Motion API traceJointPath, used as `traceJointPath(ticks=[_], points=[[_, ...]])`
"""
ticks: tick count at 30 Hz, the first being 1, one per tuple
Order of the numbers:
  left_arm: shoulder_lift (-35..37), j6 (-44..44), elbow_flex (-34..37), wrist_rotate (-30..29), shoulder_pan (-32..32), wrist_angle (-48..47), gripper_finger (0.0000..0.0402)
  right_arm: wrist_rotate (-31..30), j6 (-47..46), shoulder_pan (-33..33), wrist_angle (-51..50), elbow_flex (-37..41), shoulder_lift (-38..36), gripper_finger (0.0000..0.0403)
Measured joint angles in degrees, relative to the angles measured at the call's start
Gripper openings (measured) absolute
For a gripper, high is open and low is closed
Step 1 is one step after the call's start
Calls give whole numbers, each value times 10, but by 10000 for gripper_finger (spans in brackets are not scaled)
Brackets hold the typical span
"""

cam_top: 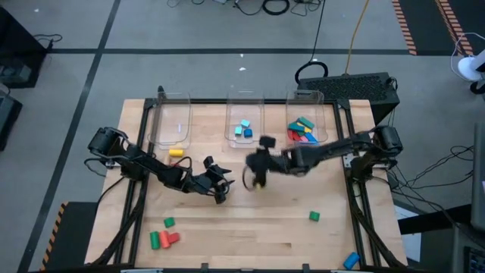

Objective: Sort blocks by size
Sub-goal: Put the blue half circle block into the center transparent bin

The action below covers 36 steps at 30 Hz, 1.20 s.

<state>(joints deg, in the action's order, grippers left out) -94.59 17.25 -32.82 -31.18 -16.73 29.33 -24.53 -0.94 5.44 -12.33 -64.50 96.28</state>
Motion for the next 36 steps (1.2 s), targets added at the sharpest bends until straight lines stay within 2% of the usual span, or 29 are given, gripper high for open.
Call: traceJointPath(ticks=[6,11,16,18,22,26,29,36], points=[[0,-13,0,22,26,-2,196,114,32,-102,115,-4,0,104],[0,-16,0,28,39,-30,196,130,14,-188,143,-4,2,104],[0,-16,0,28,57,-34,196,195,-32,-264,157,-13,24,104],[0,-18,0,30,61,-35,196,209,-36,-285,135,-25,45,104],[0,-31,0,31,72,-40,196,246,-34,-309,66,-87,112,104],[-2,-30,0,32,86,-52,196,247,-28,-314,-20,-154,176,104],[-7,-30,0,40,93,-52,196,248,-23,-314,-49,-192,203,122],[-15,-28,0,47,104,-47,196,249,-27,-312,-67,-205,223,143]])
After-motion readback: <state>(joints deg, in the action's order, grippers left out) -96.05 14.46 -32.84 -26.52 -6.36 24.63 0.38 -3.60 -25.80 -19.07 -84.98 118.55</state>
